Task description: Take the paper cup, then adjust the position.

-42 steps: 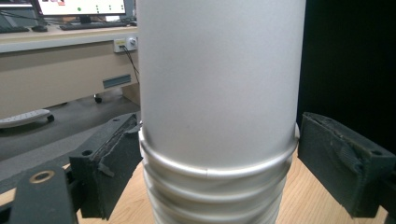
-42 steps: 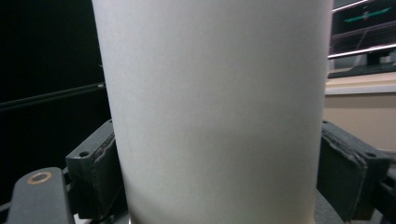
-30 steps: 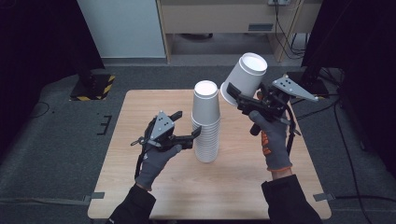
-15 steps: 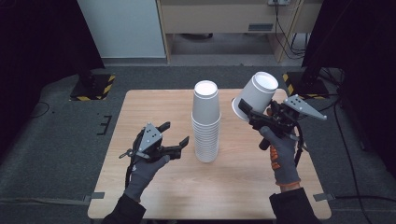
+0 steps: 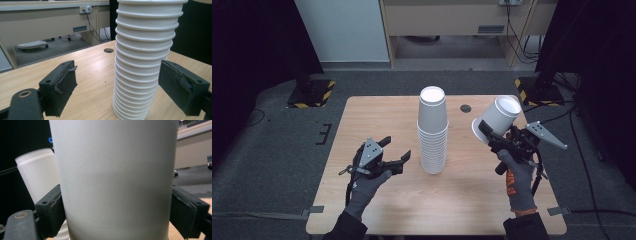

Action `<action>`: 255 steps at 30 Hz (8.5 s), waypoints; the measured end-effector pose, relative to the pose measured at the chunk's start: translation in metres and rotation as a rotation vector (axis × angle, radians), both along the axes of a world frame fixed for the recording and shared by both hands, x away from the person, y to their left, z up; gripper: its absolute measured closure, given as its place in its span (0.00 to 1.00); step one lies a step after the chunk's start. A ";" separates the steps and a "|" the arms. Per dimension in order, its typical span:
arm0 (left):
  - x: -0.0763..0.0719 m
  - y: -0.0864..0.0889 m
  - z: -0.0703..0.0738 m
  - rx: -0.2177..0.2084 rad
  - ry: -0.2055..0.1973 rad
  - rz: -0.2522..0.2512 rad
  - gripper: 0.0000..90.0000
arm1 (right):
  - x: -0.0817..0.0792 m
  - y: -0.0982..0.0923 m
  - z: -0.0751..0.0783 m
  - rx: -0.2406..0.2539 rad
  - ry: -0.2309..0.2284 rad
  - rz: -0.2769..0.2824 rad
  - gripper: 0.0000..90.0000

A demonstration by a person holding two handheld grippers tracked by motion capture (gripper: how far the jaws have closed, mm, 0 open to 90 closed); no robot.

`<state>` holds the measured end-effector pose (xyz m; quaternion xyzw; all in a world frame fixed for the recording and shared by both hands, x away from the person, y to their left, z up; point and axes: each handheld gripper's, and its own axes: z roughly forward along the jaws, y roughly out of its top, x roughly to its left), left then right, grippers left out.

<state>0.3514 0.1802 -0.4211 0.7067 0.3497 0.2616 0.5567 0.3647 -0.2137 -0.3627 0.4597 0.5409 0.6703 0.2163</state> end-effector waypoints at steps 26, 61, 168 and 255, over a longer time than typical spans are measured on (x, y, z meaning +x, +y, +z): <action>-0.010 0.002 -0.025 0.031 0.026 0.026 0.17 | -0.019 -0.027 -0.068 0.108 0.142 -0.053 0.15; -0.042 -0.027 -0.036 0.008 -0.022 -0.050 0.22 | -0.029 -0.030 -0.112 0.436 0.299 -0.150 0.15; 0.040 -0.208 -0.071 -0.108 -0.082 -0.326 0.43 | -0.028 -0.024 -0.127 0.738 0.457 -0.051 0.15; 0.044 -0.203 -0.071 -0.125 -0.087 -0.362 0.96 | -0.017 -0.021 -0.132 0.694 0.484 0.089 0.16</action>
